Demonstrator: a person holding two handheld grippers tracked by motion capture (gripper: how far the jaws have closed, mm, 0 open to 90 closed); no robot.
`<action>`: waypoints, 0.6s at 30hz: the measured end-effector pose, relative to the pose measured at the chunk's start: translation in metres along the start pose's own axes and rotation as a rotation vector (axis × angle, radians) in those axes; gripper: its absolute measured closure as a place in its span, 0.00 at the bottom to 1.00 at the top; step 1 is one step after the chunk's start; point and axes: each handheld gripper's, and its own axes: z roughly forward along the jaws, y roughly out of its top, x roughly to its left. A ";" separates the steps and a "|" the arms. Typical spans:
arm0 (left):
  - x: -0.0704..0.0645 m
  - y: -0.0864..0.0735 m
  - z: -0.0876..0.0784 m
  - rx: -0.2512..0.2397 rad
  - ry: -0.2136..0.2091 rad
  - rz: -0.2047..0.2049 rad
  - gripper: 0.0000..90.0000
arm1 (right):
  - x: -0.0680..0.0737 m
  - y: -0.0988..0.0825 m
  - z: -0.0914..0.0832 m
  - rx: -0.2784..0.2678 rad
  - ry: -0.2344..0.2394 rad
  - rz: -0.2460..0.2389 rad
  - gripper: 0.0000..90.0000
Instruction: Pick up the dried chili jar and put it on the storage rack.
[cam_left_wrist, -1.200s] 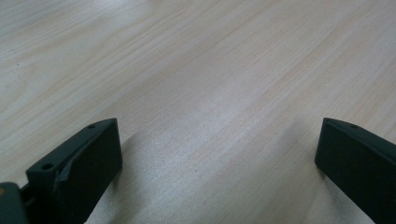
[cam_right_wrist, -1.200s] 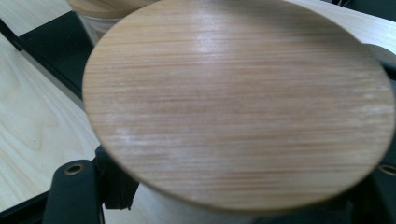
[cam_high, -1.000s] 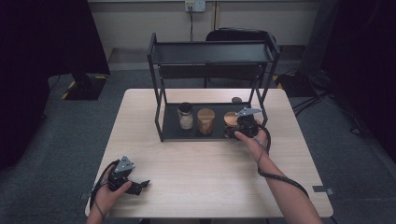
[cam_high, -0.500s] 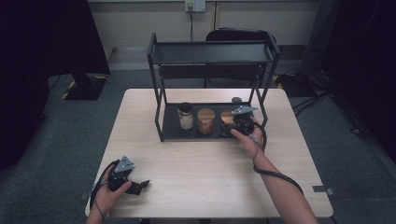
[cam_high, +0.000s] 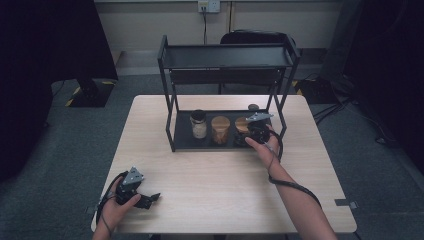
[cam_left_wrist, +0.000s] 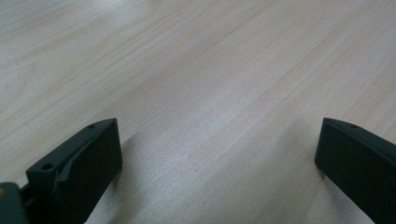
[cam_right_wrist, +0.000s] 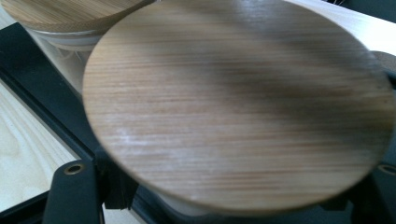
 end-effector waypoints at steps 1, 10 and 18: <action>0.000 0.000 0.000 0.000 0.000 0.000 0.00 | 0.000 0.000 0.001 0.000 0.001 0.001 0.28; 0.000 0.000 0.000 0.000 0.000 0.000 0.00 | -0.001 -0.001 0.006 0.006 -0.005 0.002 0.28; 0.000 0.000 0.000 0.000 0.000 0.000 0.00 | -0.003 -0.001 0.009 0.009 -0.010 0.008 0.28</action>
